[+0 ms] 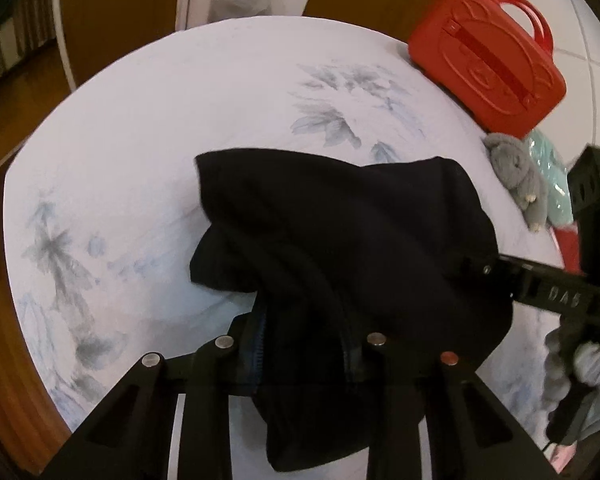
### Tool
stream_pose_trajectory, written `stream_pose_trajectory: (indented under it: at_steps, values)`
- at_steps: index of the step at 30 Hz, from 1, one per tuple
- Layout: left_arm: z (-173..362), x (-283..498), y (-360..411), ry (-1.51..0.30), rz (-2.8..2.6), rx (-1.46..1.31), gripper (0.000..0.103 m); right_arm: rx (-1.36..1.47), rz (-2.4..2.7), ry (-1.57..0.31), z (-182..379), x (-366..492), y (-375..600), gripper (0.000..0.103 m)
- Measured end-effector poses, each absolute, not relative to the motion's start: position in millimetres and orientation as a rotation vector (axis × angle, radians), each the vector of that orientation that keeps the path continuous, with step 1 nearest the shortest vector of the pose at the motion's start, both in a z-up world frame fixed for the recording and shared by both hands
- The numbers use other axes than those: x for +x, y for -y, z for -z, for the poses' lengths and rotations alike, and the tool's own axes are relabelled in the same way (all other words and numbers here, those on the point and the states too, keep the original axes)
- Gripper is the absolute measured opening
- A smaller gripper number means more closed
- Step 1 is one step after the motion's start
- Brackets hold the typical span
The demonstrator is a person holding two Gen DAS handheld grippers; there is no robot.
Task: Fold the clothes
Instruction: 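Grasp the folded black bundle with both grippers and carry it toward the pink shirt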
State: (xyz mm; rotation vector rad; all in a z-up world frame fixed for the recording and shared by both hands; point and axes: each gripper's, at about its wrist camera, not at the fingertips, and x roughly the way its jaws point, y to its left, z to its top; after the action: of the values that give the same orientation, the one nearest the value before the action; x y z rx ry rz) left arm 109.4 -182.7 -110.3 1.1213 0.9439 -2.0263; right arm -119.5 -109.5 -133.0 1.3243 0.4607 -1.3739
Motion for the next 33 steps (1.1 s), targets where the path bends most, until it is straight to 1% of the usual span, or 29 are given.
stream_pose_trajectory:
  at_steps: [4, 5, 6, 8, 10, 11, 12, 14, 18, 20, 21, 26, 29, 33]
  values:
    - [111, 109, 189, -0.948, 2.047, 1.112, 0.029, 1.328, 1.384, -0.429, 133, -123, 111, 0.042]
    - [111, 109, 189, -0.942, 2.050, 1.113, 0.029, 1.314, 1.386, -0.431, 133, -120, 111, 0.045]
    - [111, 109, 189, -0.938, 2.051, 1.112, 0.029, 1.297, 1.387, -0.436, 132, -117, 111, 0.051]
    - [110, 109, 188, -0.928, 2.052, 1.101, 0.029, 1.264, 1.396, -0.469, 131, -111, 112, 0.057]
    - [108, 108, 183, -0.891, 2.056, 1.102, 0.025, 1.231, 1.413, -0.534, 129, -103, 115, 0.054]
    - [105, 106, 179, -0.842, 2.058, 1.118, 0.022, 1.241, 1.415, -0.537, 128, -102, 114, 0.047]
    - [103, 104, 175, -0.799, 2.060, 1.131, 0.021, 1.265, 1.408, -0.516, 127, -102, 110, 0.041]
    - [105, 104, 172, -0.765, 2.078, 1.131, 0.021, 1.254, 1.411, -0.507, 128, -102, 104, 0.037]
    - [106, 107, 181, -0.846, 2.060, 1.106, 0.020, 1.310, 1.397, -0.376, 131, -113, 97, 0.034]
    - [95, 104, 173, -0.757, 2.052, 1.112, 0.019, 1.349, 1.356, -0.255, 128, -119, 88, 0.029]
    - [87, 103, 168, -0.727, 2.068, 1.093, 0.018, 1.359, 1.338, -0.197, 126, -121, 83, 0.029]
    - [45, 100, 152, -0.675, 2.181, 1.037, 0.018, 1.320, 1.381, -0.124, 105, -121, 48, 0.028]
    - [23, 91, 135, -0.632, 2.252, 1.023, 0.018, 1.248, 1.447, -0.076, 75, -123, 16, 0.028]
    - [4, 72, 109, -0.609, 2.340, 1.033, 0.018, 1.187, 1.549, -0.059, 40, -129, -32, 0.028]
